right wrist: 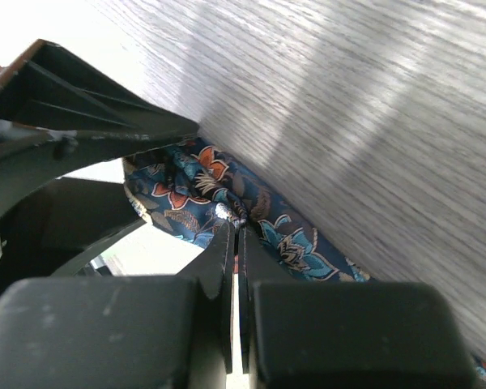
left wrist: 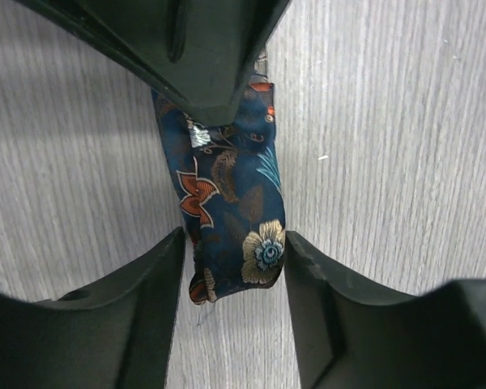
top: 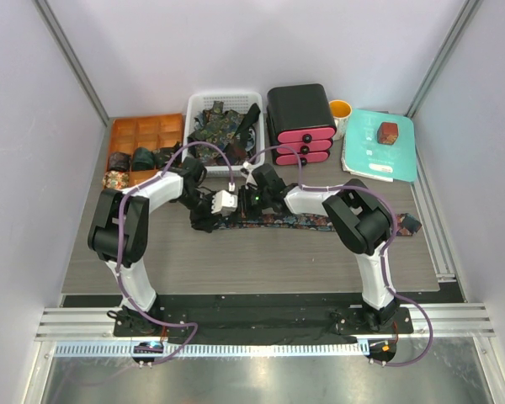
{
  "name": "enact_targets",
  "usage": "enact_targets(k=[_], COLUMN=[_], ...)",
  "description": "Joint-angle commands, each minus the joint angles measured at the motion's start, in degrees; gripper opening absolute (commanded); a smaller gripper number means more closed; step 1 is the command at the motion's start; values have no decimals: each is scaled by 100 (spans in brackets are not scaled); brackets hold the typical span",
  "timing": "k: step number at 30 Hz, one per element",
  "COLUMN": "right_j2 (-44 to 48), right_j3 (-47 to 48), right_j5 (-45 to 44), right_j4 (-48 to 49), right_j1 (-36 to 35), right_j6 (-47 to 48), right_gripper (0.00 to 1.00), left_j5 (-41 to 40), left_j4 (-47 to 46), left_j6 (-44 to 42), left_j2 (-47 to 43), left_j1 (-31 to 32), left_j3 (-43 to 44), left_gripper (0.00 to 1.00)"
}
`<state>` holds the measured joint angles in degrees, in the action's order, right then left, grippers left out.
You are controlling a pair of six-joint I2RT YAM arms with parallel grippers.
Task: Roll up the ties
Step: Roll the tie at the center of the board.
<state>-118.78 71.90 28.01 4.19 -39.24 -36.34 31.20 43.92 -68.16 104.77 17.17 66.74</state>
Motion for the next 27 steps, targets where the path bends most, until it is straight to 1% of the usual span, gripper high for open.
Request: enact_targets(k=[1,6,9,10,14,16,18,21,22,24,27], right_j2=[-101,-101,-92,-93,-93,-75,-75,-84,-92,-93,-93], right_j3=[167,53,-9,-27,-71,-123,-141,-159,-159,-167,-176], right_j5=[-120,-173,-234,-252,-358,-401,-419,-463,-472,-481,-489], right_j4=[179,240,276,293,355,442,495,548,540,522,504], right_j1=[40,57,48,48,48,48,48,57,49,48,48], right_j6=[268,215,171,153,92,39,-13,-14,-14,-14,-23], right_gripper=[1,1,1,1,1,1,1,1,1,1,1], left_j5=[105,220,404,500,571,571,519,361,343,395,544], left_j4=[266,266,117,73,-67,-103,-103,-86,-68,-59,-94], left_j6=[-57,-5,57,197,391,391,391,339,330,321,399], left_j2=[-150,-361,-457,-449,-405,-422,-379,-308,-308,-370,-484], left_j1=[-143,-319,-311,-302,-214,-153,-109,-65,-73,-73,5], left_j3=[173,76,-12,-12,23,6,14,14,23,41,85], left_gripper=[57,59,59,59,62,61,60,52,46,42,41])
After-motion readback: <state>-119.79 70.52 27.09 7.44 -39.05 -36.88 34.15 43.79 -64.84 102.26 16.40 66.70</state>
